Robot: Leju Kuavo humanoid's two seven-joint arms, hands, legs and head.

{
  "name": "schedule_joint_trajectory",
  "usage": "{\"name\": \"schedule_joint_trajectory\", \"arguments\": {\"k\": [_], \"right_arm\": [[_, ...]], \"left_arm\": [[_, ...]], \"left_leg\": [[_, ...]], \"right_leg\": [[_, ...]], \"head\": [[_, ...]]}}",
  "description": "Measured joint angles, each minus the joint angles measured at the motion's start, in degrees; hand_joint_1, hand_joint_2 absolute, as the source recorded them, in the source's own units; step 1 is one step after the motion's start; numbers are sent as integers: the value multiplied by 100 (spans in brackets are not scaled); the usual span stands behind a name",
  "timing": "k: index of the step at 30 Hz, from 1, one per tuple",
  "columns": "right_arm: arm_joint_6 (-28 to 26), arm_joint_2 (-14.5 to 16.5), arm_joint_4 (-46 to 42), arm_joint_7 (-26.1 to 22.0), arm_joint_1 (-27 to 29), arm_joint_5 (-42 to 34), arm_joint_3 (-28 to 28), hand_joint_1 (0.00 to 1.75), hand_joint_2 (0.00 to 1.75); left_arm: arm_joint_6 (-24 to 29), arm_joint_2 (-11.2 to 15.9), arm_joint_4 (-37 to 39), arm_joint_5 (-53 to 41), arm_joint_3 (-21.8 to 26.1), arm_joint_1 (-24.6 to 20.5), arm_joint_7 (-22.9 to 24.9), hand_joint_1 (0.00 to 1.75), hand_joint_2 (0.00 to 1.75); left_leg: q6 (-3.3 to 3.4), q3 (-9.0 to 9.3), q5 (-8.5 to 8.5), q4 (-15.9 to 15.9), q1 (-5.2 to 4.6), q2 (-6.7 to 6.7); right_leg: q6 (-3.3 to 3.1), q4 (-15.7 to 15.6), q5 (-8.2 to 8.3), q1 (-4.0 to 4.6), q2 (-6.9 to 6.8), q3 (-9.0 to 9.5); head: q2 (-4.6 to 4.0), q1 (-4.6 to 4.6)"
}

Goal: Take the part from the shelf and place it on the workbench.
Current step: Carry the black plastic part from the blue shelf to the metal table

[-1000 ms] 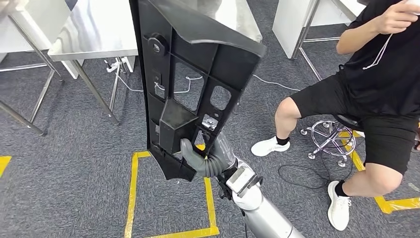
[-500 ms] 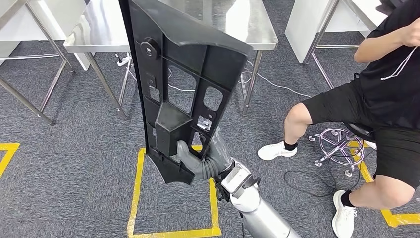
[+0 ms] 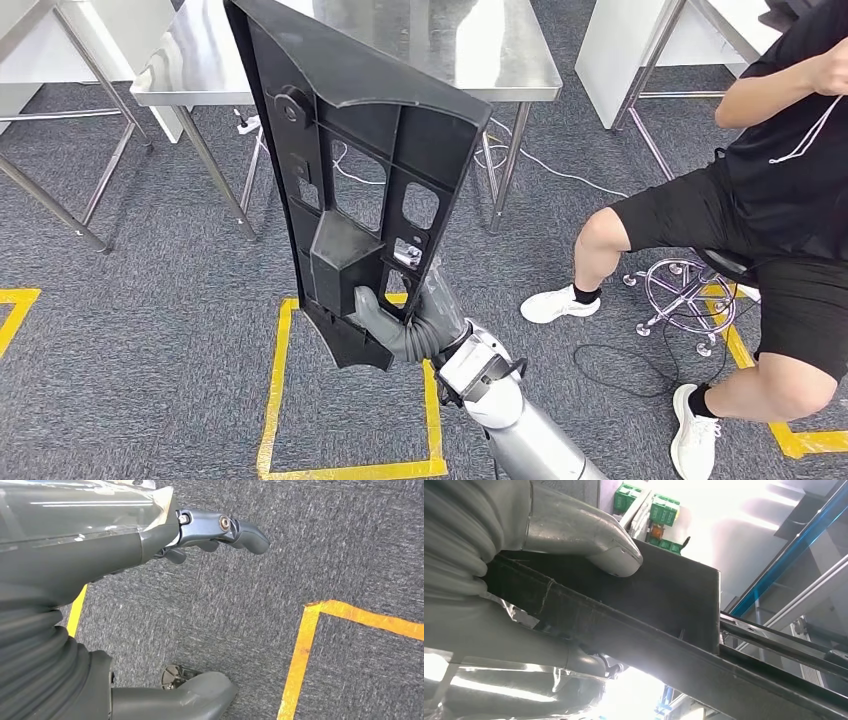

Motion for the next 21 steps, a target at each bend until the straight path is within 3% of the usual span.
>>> {"name": "schedule_joint_trajectory", "arguments": {"k": [21], "right_arm": [[10,0,73,-1,0,8,0,175,175]], "left_arm": [[68,-2,0,1,33,0,8,0,175]], "left_leg": [[-3,-2,0,5,56,0]], "right_leg": [[1,-2,2,2,0,5]], "head": [[0,0]]}}
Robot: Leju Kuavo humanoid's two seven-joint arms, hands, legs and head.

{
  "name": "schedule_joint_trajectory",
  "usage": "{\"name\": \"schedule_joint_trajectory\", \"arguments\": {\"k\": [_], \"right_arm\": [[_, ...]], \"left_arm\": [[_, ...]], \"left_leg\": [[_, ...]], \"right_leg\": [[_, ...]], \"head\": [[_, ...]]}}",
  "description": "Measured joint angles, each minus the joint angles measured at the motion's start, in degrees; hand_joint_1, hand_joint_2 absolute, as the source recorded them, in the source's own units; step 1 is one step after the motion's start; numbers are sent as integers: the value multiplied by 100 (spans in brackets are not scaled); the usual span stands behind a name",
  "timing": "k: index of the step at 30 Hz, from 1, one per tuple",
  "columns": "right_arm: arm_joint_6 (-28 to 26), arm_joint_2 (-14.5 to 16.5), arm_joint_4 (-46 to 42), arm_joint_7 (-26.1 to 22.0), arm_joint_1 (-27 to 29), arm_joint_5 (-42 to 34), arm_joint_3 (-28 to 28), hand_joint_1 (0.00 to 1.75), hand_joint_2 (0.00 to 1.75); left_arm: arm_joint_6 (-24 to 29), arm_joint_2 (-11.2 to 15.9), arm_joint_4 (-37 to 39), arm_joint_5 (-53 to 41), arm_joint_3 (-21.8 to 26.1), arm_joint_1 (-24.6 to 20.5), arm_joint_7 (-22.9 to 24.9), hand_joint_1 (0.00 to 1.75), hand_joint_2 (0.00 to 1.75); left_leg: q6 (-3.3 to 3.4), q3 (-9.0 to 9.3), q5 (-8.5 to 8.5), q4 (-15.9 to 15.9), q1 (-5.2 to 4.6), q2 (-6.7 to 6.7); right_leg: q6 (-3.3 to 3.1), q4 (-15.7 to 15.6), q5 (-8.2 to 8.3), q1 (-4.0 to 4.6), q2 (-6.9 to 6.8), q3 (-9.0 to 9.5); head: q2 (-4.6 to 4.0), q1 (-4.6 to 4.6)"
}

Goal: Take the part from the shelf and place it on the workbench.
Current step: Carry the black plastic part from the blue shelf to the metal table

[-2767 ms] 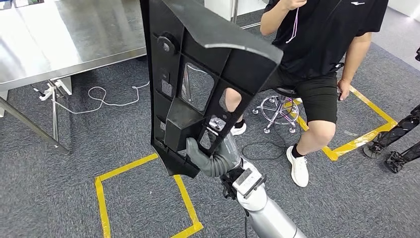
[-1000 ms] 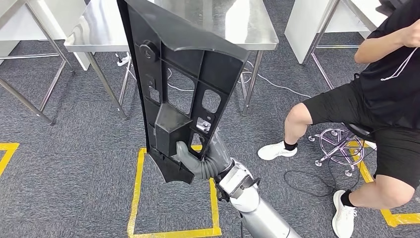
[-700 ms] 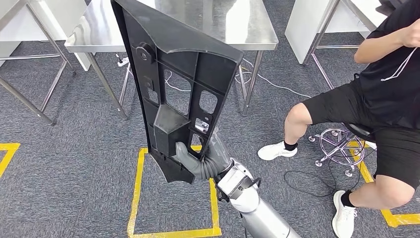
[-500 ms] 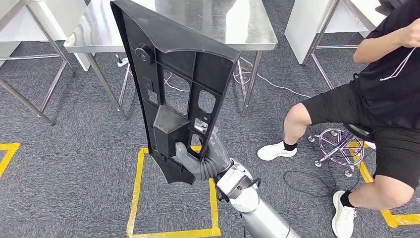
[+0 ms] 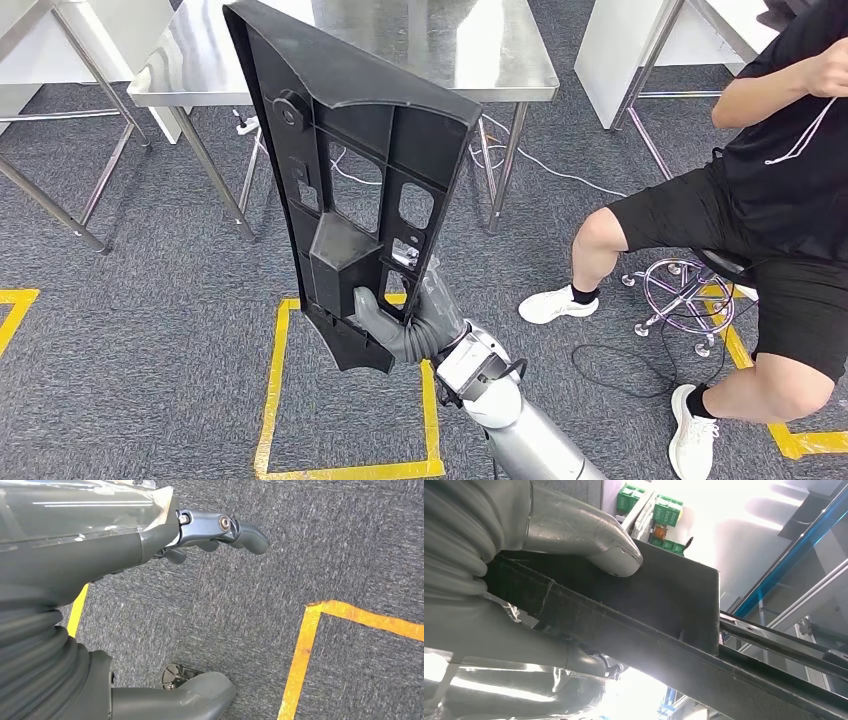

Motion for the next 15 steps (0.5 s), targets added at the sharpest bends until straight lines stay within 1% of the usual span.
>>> {"name": "schedule_joint_trajectory", "arguments": {"k": [4,5,7,8,9,10,11,12,13,14,15], "right_arm": [[8,5,2,-3,2,0,0,175,175],[14,12,2,-7,2,0,0,175,175],[28,22,5,-17,-1,-1,1,175,175],[37,25,7,-25,-3,-2,1,175,175],[44,22,13,-30,1,-3,2,175,175],[48,15,22,-35,10,-4,2,175,175],[51,6,34,-37,25,-6,2,175,175],[51,-7,48,-36,43,-8,2,175,175],[51,-18,60,-37,57,-9,2,175,175],[52,-26,68,-37,64,-11,2,175,175],[54,-31,73,-37,67,-12,2,175,175]], "left_arm": [[25,0,0,0,33,1,-7,0,175],[29,0,0,1,41,1,-9,0,175],[44,-9,-1,3,57,2,-13,0,175],[53,-15,-2,3,64,-1,-16,0,175],[62,-21,-2,3,70,-4,-19,0,175],[71,-26,-2,2,76,-9,-21,0,175],[77,-28,-2,1,82,-10,-20,0,175],[81,-31,-1,-1,88,-6,-18,0,175],[83,-36,-1,-2,94,-1,-14,0,175],[83,-40,0,-3,99,3,-10,0,175],[84,-45,-1,-5,103,4,-4,0,175]], "left_leg": [[57,-18,-30,31,-15,-4],[76,-10,-27,9,-17,-7],[130,76,17,-110,21,-16],[157,126,44,-175,43,-23],[176,165,62,-219,65,-32],[187,176,64,-233,66,-47],[185,174,60,-231,69,-63],[176,174,51,-229,74,-83],[158,177,42,-223,82,-106],[131,182,28,-208,99,-127],[91,185,5,-180,121,-149]], "right_leg": [[39,-15,7,-36,-13,9],[55,-26,5,-29,-20,20],[77,47,-46,-17,-3,-2],[75,218,-132,-15,31,-78],[64,514,-260,-26,72,-224],[55,892,-411,-44,110,-420],[61,1267,-537,-65,133,-624],[89,1511,-595,-87,141,-771],[141,1536,-557,-114,145,-809],[209,1332,-431,-144,146,-730],[284,929,-243,-177,146,-544]], "head": [[0,0],[0,-1],[-1,2],[-1,4],[-2,8],[-2,11],[-2,11],[-2,11],[-2,11],[-2,11],[-2,12]]}}
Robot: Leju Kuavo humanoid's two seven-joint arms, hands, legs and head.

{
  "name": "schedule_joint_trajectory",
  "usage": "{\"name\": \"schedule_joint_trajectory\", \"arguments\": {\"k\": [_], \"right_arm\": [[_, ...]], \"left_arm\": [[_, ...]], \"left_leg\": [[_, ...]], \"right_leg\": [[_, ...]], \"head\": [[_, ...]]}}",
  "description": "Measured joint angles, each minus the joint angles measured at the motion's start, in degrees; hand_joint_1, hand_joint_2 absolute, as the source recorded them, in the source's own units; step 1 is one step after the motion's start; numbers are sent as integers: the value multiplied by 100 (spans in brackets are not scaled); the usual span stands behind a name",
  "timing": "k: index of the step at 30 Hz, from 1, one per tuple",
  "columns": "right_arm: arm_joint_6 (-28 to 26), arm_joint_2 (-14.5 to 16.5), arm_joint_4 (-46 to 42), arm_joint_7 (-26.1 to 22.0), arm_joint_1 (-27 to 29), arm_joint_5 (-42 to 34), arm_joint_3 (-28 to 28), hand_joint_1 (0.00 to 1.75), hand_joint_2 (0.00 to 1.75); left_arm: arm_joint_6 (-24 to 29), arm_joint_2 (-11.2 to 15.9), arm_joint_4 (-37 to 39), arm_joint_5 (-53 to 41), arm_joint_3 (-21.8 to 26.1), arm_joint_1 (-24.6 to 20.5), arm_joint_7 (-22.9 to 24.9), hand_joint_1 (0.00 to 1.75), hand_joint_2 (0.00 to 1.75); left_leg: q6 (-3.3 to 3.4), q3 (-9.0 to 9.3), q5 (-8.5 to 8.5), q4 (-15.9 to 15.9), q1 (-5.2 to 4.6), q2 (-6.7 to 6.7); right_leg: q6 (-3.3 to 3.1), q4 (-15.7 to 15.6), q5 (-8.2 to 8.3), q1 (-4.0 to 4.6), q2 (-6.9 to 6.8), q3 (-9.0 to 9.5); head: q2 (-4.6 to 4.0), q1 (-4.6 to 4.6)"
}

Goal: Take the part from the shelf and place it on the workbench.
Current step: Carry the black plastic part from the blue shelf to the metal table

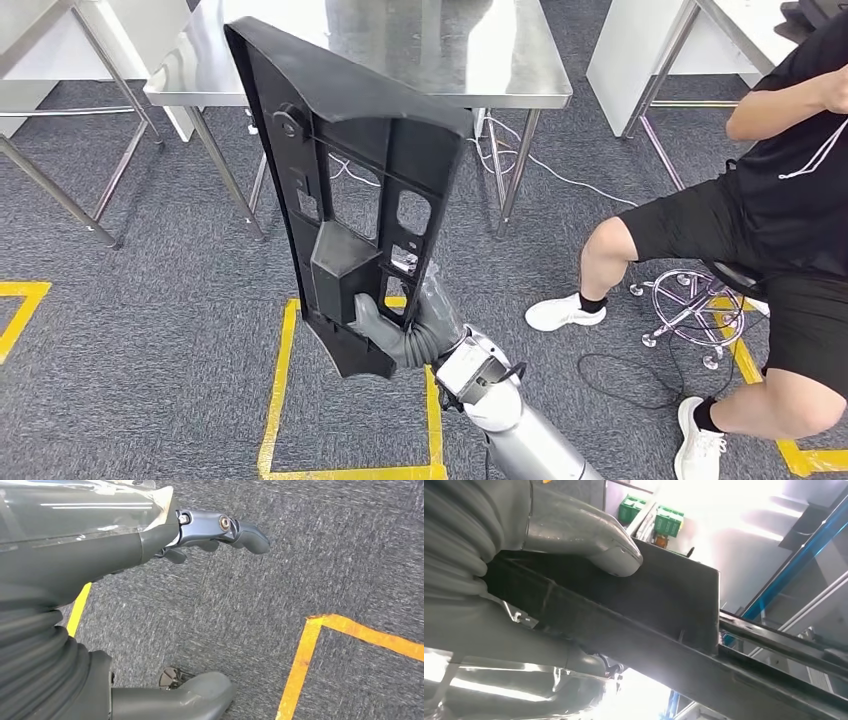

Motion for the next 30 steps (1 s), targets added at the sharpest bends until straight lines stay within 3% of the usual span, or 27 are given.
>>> {"name": "schedule_joint_trajectory", "arguments": {"k": [1,3,6,8,11,12,13,14,16,17,19,20,22,24,27,28,29,30], "right_arm": [[2,-3,5,-1,0,-1,1,175,175],[7,-4,15,-2,0,-2,3,175,175],[10,5,20,-1,-4,-4,3,175,175],[11,20,20,-2,-9,-5,1,175,175],[13,34,22,-2,-5,-5,-1,175,175],[14,33,26,-2,-1,-5,-1,175,175],[14,33,30,-2,1,-5,-1,175,175],[15,34,33,-2,2,-5,0,175,175],[16,46,35,-2,-1,-7,-1,175,175],[16,55,35,-2,-5,-8,-1,175,175],[17,74,35,-2,-5,-8,-1,175,175],[18,81,34,-3,-2,-8,1,175,175],[19,92,32,1,-4,-8,0,175,175],[23,91,30,9,-32,-12,0,175,175],[33,73,32,18,-29,-12,2,175,175],[34,63,33,19,-16,-12,2,175,175],[35,55,34,20,-7,-12,1,175,175],[36,49,35,21,-3,-12,1,175,175]], "left_arm": [[3,3,-1,-3,3,-1,8,0,175],[10,10,-1,-7,9,-2,23,0,175],[13,5,1,-21,15,4,41,0,175],[13,7,1,-40,18,-1,47,0,175],[14,12,1,-63,22,0,47,0,175],[14,14,1,-69,23,6,48,0,175],[15,14,1,-75,24,12,48,0,175],[16,14,1,-80,24,14,49,0,175],[18,24,1,-89,25,13,51,0,175],[19,31,1,-94,24,9,55,0,175],[21,57,-1,-103,25,1,62,0,175],[22,64,-1,-105,25,1,64,0,175],[23,71,-2,-104,26,9,67,0,175],[22,65,-2,-108,26,4,70,0,175],[16,45,-2,-118,26,-3,76,0,175],[15,35,-2,-121,26,3,78,0,175],[13,24,-2,-124,26,10,79,0,175],[13,15,-2,-126,26,12,79,0,175]], "left_leg": [[-49,-1,-29,34,13,-20],[-150,-18,-88,108,17,-46],[-234,-25,-125,126,36,-47],[-269,-112,-244,346,62,14],[-290,-682,-682,1416,63,83],[-280,-893,-755,1737,60,86],[-252,-1015,-710,1861,50,86],[-207,-1022,-554,1758,33,87],[-43,-741,-87,1041,-42,98],[46,-576,49,694,-89,120],[171,-394,90,318,-178,150],[199,-361,65,241,-207,154],[227,-213,79,72,-204,126],[229,-48,83,-38,-165,103],[199,32,4,-60,-145,74],[180,66,-32,-59,-142,62],[157,114,-74,-57,-136,50],[131,178,-121,-54,-126,38]], "right_leg": [[48,-375,149,-15,9,180],[30,-823,290,-11,31,407],[-123,-829,264,14,41,434],[-208,-836,239,6,38,476],[-309,-839,179,45,23,542],[-337,-839,157,70,19,563],[-356,-839,130,96,19,594],[-370,-839,98,122,19,638],[-379,-847,19,156,19,736],[-368,-854,-19,179,18,775],[-318,-879,-48,162,10,822],[-260,-882,-28,169,5,854],[-185,-842,-21,164,-1,886],[-160,-499,-134,159,11,723],[-139,509,-450,126,22,29],[-109,645,-468,112,22,-138],[-73,574,-378,97,21,-197],[-24,289,-177,79,20,-146]], "head": [[0,2],[1,7],[1,7],[1,6],[2,3],[2,2],[2,2],[2,2],[2,7],[2,11],[2,11],[2,8],[2,4],[1,9],[0,15],[0,14],[0,14],[0,15]]}}
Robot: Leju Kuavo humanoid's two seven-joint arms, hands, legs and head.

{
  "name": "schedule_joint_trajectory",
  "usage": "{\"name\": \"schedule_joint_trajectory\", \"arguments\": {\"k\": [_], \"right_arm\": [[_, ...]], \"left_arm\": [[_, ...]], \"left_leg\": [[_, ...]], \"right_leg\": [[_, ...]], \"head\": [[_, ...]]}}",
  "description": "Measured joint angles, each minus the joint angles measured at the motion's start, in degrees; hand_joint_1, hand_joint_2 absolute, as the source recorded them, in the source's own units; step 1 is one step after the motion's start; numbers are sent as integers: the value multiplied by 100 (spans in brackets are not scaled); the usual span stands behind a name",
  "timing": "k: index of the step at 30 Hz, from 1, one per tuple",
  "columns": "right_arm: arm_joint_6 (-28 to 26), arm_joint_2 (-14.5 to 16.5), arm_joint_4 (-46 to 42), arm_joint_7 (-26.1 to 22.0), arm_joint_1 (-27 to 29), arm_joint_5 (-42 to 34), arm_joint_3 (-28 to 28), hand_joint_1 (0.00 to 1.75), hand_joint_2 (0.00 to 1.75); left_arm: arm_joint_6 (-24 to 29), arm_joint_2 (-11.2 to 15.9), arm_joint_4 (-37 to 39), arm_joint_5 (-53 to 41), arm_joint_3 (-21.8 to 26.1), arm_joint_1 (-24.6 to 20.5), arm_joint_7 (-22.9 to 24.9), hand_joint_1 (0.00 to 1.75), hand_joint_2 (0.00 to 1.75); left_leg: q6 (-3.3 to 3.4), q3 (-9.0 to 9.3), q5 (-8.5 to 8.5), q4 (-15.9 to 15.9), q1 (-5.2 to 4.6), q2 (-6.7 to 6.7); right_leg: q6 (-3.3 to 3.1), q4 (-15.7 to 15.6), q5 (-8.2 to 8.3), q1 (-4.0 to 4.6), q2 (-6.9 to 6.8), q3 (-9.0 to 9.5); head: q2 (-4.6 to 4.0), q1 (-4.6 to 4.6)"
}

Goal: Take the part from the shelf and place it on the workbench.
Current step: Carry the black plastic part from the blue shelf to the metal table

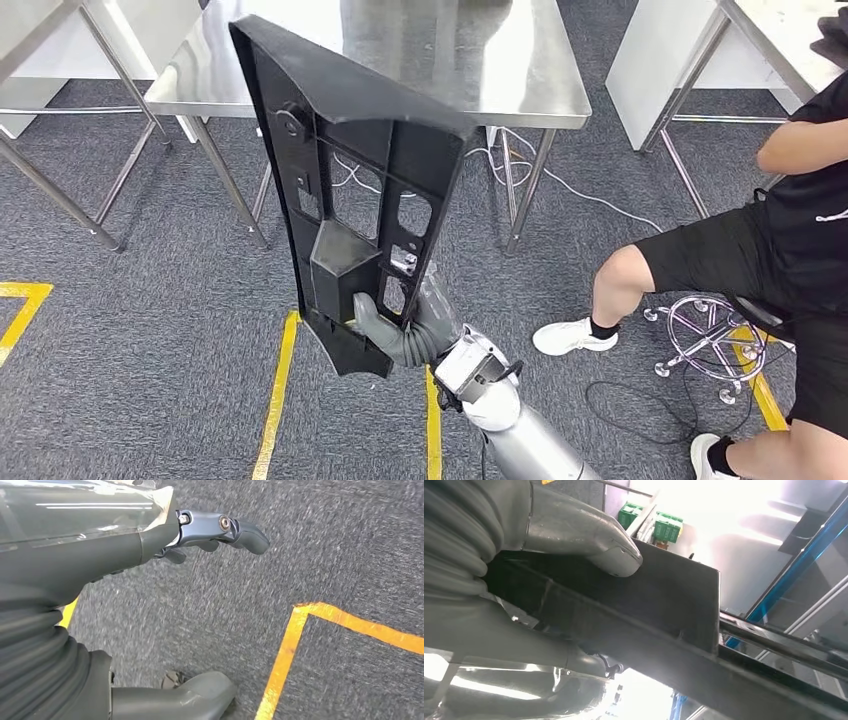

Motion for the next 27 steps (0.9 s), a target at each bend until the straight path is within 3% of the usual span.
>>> {"name": "schedule_joint_trajectory", "arguments": {"k": [1,3,4,6,8,9,11,13,14,15,17,18,19,21,23,25,27], "right_arm": [[1,-6,1,1,2,0,-1,175,175],[1,-20,7,3,2,1,-1,175,175],[1,-24,10,5,4,0,-1,175,175],[1,-22,13,9,5,-2,-3,175,175],[1,-12,9,9,2,-3,-6,175,175],[1,-6,8,8,-1,-3,-6,175,175],[1,1,7,8,-1,-2,-5,175,175],[1,1,7,8,15,-2,-5,175,175],[1,0,7,9,22,-2,-5,175,175],[1,0,7,9,27,-2,-5,175,175],[1,7,7,10,28,0,-5,175,175],[1,10,5,10,25,3,-5,175,175],[3,15,4,13,21,9,-5,175,175],[8,21,-3,16,14,19,-4,175,175],[11,23,-11,19,10,25,-5,175,175],[11,18,-15,20,-6,27,-6,175,175],[11,7,-15,19,-2,27,-5,175,175]], "left_arm": [[-1,-6,0,-2,0,0,0,0,175],[-1,-10,1,-3,0,-6,1,0,175],[-1,-10,1,-4,0,-9,2,0,175],[-1,-8,0,-4,0,-7,4,0,175],[-1,-5,0,-4,-1,-11,3,0,175],[-1,-3,0,-5,-2,-18,2,0,175],[-1,0,0,-5,-2,-21,1,0,175],[-1,2,0,-5,-2,-5,2,0,175],[-1,2,0,-5,-2,1,3,0,175],[-1,2,0,-5,-2,3,3,0,175],[-1,5,1,-5,-2,1,10,0,175],[-1,6,2,-5,-2,-2,15,0,175],[-1,6,2,-5,-2,-4,21,0,175],[-1,5,2,-5,-1,-4,25,0,175],[-1,-3,2,-5,0,1,22,0,175],[-1,-11,2,-5,0,-10,19,0,175],[-1,-15,2,-5,0,-19,18,0,175]], "left_leg": [[-32,60,-52,3,8,-12],[-109,143,-154,26,14,-28],[-154,159,-190,34,12,-31],[-226,176,-226,60,18,-28],[-280,133,-290,236,41,-1],[-307,19,-364,467,54,17],[-359,-424,-613,1207,68,41],[-384,-869,-777,1744,77,43],[-377,-960,-699,1727,79,44],[-357,-941,-498,1498,80,45],[-289,-706,29,736,64,55],[-254,-609,154,447,42,64],[-216,-551,209,282,17,70],[-141,-503,153,205,-18,67],[-66,-352,172,139,-2,57],[-6,-212,153,101,16,51],[26,-167,92,100,13,40]], "right_leg": [[66,-418,274,-20,0,117],[63,-1071,614,-27,-4,305],[15,-1211,679,-16,-4,344],[-146,-1238,658,-8,2,391],[-246,-1261,640,-40,11,492],[-288,-1267,614,-52,13,556],[-349,-1271,539,-42,11,643],[-359,-1271,457,-26,20,722],[-356,-1271,411,-20,26,780],[-348,-1272,359,-15,30,853],[-318,-1278,250,-3,32,1009],[-293,-1288,204,6,33,1058],[-258,-1309,166,14,33,1077],[-173,-1296,142,51,35,1128],[-114,-1148,96,79,30,1150],[-86,-633,-31,73,27,866],[-90,105,-264,63,28,335]], "head": [[0,3],[0,2],[1,1],[1,-3],[1,-6],[2,-8],[2,-12],[2,-13],[2,-13],[2,-12],[1,-8],[1,-10],[1,-13],[2,-15],[2,-10],[1,-5],[1,1]]}}
